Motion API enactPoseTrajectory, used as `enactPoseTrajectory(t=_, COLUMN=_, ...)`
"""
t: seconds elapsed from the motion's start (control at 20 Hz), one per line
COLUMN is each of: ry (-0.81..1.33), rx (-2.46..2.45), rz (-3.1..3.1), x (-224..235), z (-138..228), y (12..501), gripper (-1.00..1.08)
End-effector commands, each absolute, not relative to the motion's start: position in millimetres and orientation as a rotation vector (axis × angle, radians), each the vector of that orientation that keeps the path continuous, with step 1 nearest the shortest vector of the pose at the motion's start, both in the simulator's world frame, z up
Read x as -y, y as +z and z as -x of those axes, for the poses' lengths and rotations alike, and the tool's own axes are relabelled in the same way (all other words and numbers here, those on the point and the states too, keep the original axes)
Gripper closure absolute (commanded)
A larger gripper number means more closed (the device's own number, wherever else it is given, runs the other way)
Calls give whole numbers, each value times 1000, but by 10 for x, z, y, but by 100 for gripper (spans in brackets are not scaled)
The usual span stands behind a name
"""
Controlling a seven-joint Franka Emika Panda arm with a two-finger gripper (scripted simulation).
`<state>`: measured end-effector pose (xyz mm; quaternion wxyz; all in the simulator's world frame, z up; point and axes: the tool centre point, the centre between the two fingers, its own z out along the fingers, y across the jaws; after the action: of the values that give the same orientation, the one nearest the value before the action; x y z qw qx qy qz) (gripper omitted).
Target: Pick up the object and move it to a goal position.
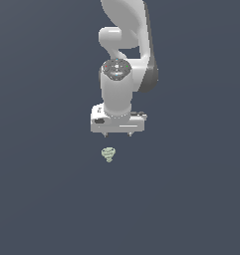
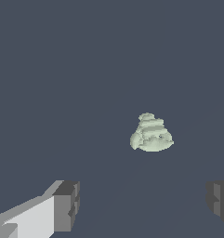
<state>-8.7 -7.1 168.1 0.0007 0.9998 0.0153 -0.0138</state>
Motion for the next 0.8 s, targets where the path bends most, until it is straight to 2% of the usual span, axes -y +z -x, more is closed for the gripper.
enactPoseTrajectory(t=0.0, ry=-43, rx=-48, rz=-3139, x=71, z=87, y=1681, gripper=-92)
enactPoseTrajectory(t=0.75, ry=-22, rx=18, rz=-3143, x=242, z=15, y=1857, gripper=-92)
